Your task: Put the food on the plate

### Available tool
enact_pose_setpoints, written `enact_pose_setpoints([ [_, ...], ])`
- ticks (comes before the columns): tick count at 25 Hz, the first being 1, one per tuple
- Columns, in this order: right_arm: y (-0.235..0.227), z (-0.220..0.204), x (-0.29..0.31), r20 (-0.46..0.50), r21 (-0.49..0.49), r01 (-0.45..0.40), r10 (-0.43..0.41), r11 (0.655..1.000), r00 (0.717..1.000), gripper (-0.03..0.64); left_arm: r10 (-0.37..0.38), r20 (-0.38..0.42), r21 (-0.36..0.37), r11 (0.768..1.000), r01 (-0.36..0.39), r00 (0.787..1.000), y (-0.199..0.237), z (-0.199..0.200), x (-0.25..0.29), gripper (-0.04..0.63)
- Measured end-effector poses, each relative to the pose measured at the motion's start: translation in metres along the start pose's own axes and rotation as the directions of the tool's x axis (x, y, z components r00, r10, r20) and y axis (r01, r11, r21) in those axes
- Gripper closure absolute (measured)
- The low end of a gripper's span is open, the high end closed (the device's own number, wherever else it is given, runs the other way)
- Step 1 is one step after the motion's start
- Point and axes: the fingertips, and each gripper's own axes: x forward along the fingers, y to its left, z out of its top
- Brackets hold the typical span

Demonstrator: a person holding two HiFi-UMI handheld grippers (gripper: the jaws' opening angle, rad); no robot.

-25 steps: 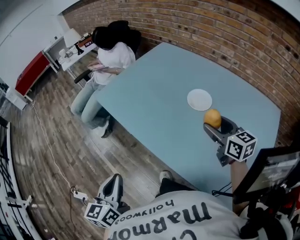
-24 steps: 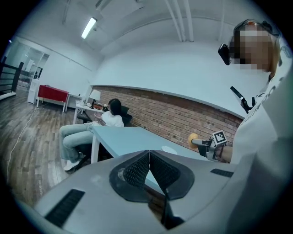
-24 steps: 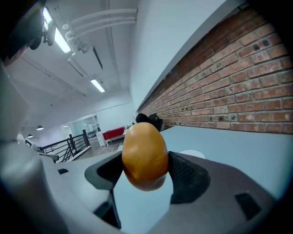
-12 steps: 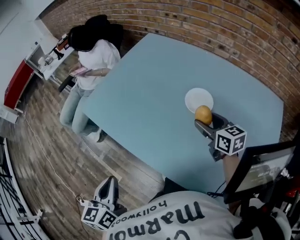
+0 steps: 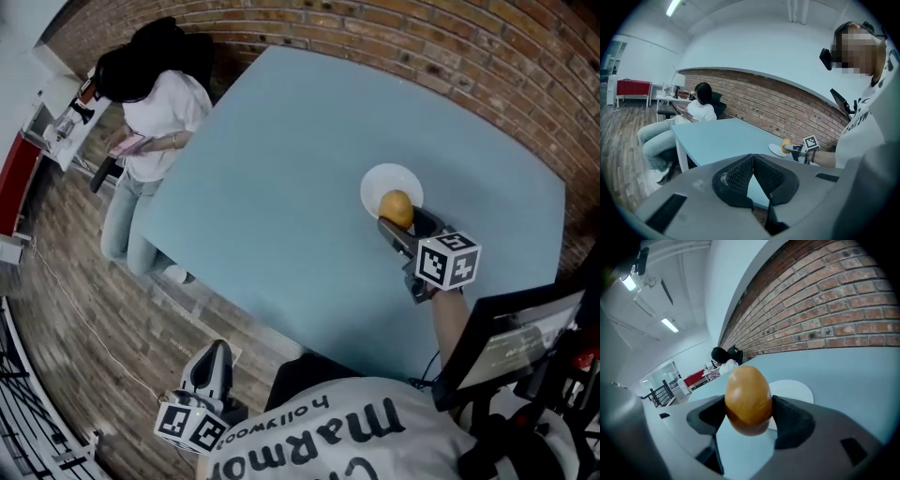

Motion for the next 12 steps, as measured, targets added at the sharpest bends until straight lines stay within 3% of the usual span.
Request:
enact_pose_setpoints([
  [6, -0.019, 0.004, 0.013, 0.004, -0.003, 0.079, -0.079, 0.997, 0.997, 0.304, -0.076, -0.062, 0.036, 0.996, 0.079, 0.995, 0.009, 0.014, 0.032, 0.589],
  [12, -0.039, -0.005, 0.023, -0.022, -0.002, 0.179, -0.179, 0.984, 0.984, 0.304, -0.181, -0.111, 0.068, 0.979, 0.190, 0.977, 0.013, 0.025, 0.066, 0.589],
])
